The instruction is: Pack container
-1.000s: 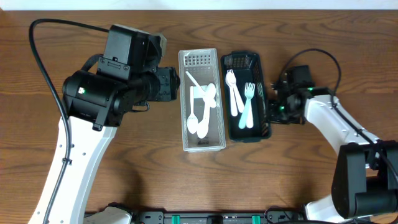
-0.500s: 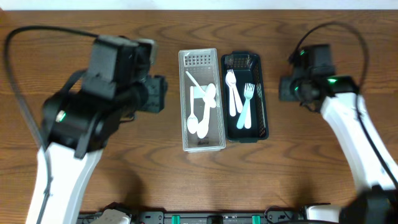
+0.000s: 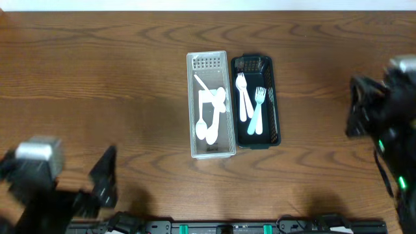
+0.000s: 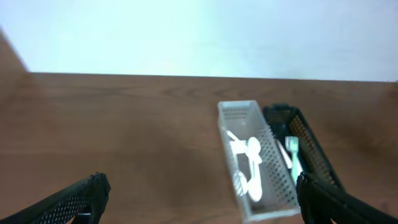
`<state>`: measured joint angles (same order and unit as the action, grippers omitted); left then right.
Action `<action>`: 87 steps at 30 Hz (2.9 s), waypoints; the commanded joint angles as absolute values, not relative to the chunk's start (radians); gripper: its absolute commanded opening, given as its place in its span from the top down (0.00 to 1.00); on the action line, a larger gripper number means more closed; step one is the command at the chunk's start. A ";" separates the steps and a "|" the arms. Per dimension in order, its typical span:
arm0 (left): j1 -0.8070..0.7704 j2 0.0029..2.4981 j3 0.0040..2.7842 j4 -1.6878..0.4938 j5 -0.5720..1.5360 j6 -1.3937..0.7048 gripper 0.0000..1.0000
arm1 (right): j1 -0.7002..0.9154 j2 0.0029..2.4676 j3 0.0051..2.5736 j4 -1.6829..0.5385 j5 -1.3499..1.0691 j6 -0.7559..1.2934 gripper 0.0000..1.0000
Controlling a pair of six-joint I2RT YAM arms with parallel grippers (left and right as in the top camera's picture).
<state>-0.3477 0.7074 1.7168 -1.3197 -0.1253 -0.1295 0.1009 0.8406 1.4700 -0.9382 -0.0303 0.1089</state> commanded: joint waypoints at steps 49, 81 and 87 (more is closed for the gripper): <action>-0.342 0.588 1.717 -1.545 -0.229 -0.124 0.02 | 0.098 0.541 1.474 -1.132 0.116 0.204 0.01; -0.342 0.588 1.717 -1.545 -0.229 -0.124 0.02 | 0.091 0.105 0.552 -0.857 0.127 0.205 0.01; -0.342 0.588 1.717 -1.545 -0.229 -0.124 0.02 | 0.091 0.056 0.461 -0.813 0.128 0.205 0.01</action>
